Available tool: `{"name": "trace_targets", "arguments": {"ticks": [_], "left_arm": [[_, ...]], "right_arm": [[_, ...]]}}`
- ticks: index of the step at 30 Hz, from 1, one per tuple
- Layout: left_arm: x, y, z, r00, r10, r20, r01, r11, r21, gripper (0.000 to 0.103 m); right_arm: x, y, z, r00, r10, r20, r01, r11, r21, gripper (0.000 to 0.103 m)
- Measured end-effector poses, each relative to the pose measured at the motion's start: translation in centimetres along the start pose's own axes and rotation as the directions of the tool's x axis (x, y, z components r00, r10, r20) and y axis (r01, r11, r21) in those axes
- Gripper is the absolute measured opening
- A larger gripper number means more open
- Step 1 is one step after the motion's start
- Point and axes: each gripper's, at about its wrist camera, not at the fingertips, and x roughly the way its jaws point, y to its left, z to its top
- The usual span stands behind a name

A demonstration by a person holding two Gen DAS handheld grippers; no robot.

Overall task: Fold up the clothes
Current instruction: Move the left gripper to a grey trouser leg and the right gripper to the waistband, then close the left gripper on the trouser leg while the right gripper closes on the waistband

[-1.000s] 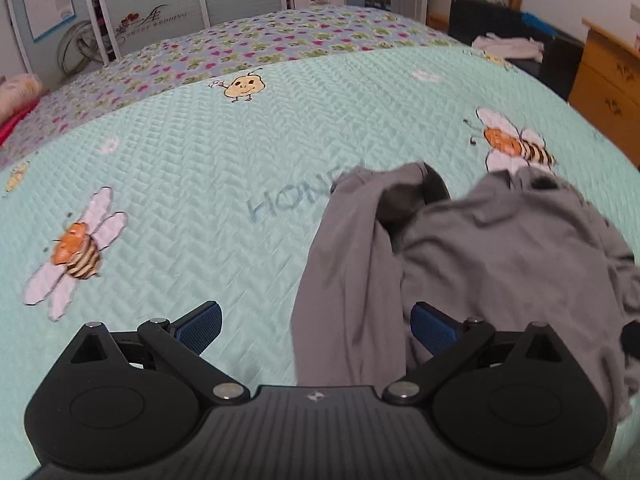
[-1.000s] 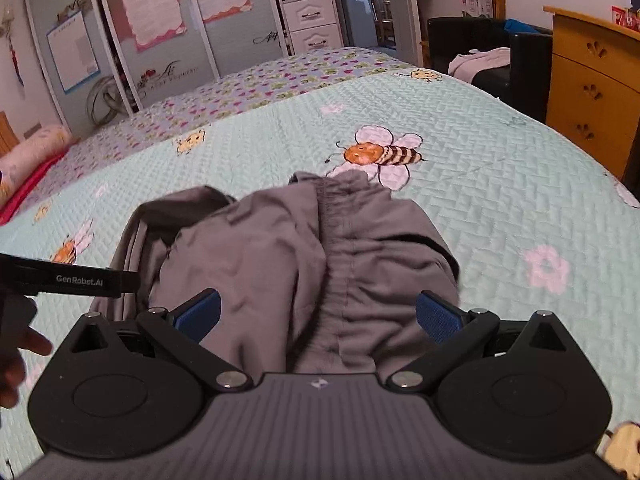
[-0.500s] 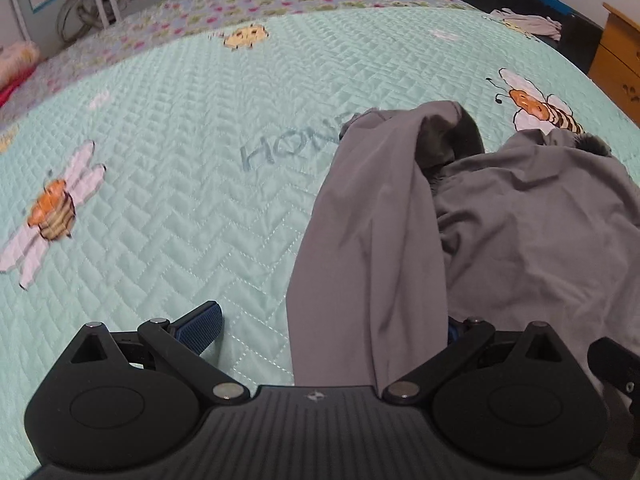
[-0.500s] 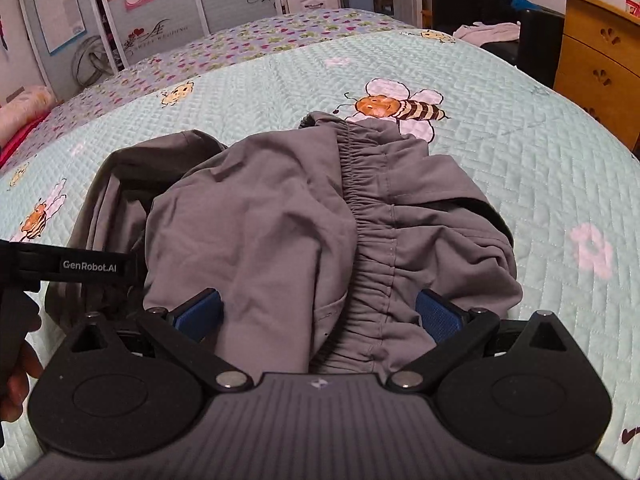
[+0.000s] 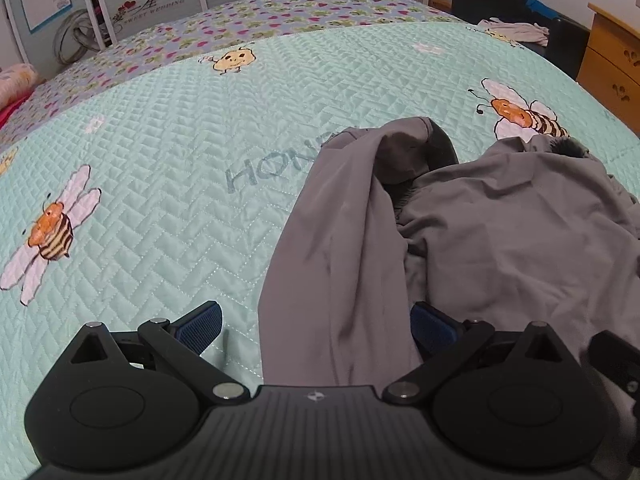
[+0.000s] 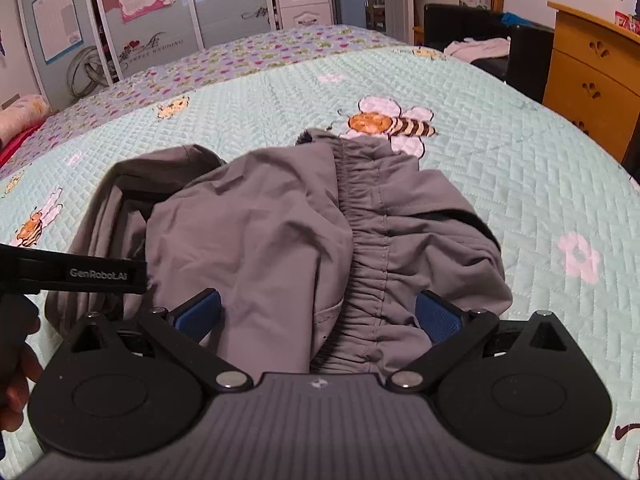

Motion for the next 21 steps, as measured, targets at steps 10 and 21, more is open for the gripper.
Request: {"name": "trace_targets", "arguments": {"ticks": [10, 21], "left_arm": [[0.0, 0.8, -0.5, 0.999, -0.046, -0.016, 0.045, 0.998, -0.042, 0.103], [0.7, 0.5, -0.8, 0.994, -0.109, -0.023, 0.109, 0.994, 0.005, 0.096]], "right_arm": [[-0.8, -1.1, -0.2, 0.993, 0.106, 0.057, -0.108, 0.993, 0.042, 0.099], [0.1, -1.2, -1.5, 0.991, 0.115, 0.07, -0.116, 0.993, 0.005, 0.042]]}}
